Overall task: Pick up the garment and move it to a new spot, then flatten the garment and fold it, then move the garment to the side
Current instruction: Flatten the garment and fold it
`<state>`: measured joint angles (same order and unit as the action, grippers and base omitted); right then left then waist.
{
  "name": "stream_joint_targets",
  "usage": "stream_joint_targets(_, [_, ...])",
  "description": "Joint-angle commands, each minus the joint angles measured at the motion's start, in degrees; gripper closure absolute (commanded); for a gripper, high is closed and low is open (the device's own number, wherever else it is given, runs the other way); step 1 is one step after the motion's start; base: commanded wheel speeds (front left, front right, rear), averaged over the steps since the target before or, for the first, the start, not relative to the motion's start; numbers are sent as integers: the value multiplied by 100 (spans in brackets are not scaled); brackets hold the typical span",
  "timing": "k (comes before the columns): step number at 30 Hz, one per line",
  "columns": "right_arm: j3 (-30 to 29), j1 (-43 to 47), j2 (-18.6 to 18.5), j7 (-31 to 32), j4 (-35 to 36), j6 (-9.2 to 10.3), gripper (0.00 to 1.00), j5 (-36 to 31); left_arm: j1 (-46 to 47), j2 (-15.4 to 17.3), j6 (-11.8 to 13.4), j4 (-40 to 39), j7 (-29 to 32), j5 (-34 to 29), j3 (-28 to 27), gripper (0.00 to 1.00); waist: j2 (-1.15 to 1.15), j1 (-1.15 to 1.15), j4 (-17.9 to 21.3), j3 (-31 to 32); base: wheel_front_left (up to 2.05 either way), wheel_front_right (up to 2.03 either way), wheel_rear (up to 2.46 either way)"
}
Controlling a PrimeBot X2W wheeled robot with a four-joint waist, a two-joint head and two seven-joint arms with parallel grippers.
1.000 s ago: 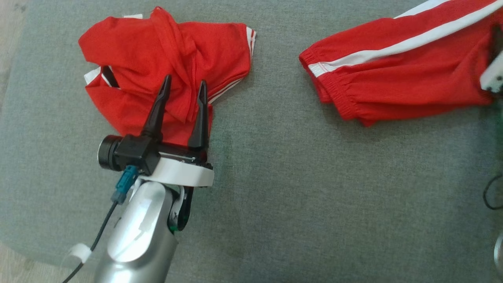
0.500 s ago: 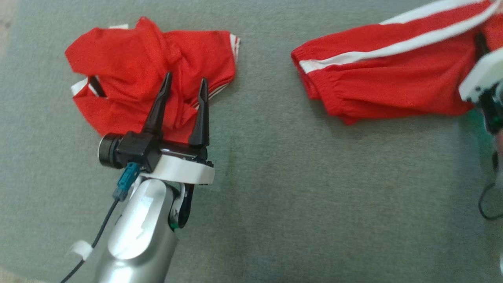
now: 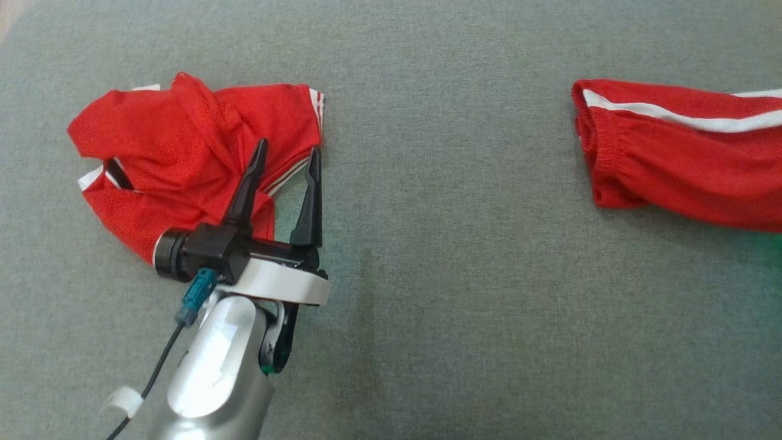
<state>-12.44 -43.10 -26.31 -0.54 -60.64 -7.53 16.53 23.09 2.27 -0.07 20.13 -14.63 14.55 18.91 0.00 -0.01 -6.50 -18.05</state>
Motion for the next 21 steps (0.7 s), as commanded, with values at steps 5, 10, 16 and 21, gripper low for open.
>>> stream_joint_targets(5, [-285, -1, 40, -273, 32, 4, 100, -167, 33, 61, -58, -111, -37, -61, -182, 0, 0, 1, 9, 8, 0, 0, 0])
stream_joint_targets(10, [-304, -101, 337, -477, 148, 4, 100, -289, 4, 61, -88, -27, -37, -89, -232, 0, 0, 1, -5, 107, 0, 0, 0])
stream_joint_targets(16, [34, -117, 881, -623, 600, 4, 100, -270, -70, 61, -93, 39, -37, -106, -300, 0, 0, 1, -3, 356, 0, 0, 0])
stream_joint_targets(21, [393, -52, 1307, -612, 989, 4, 100, -153, -113, 61, -100, 57, -37, -88, -295, 0, 0, 1, -50, 502, 0, 0, 0])
